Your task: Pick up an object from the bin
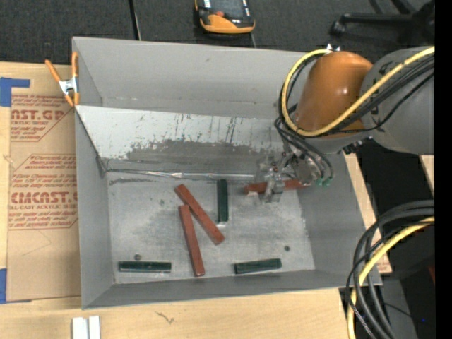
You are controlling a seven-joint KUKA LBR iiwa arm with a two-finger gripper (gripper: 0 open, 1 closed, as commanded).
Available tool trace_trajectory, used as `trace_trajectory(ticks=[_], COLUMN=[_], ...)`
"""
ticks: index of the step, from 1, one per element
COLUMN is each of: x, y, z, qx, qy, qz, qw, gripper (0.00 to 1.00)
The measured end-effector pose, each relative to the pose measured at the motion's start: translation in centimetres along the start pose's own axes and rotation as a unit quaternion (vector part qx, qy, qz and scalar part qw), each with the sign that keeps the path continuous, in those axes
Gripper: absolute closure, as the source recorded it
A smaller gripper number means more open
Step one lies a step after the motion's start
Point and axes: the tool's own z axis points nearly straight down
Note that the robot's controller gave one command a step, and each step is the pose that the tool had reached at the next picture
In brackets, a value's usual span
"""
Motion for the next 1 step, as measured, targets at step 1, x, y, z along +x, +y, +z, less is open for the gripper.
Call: trace_trajectory(ticks=[1], x=[-0.03], y=[0.00], z=[-1.10], qx=[0.000], qy=[-0.0003], qz=[0.000], qw=[1.0000], gripper=[1.00])
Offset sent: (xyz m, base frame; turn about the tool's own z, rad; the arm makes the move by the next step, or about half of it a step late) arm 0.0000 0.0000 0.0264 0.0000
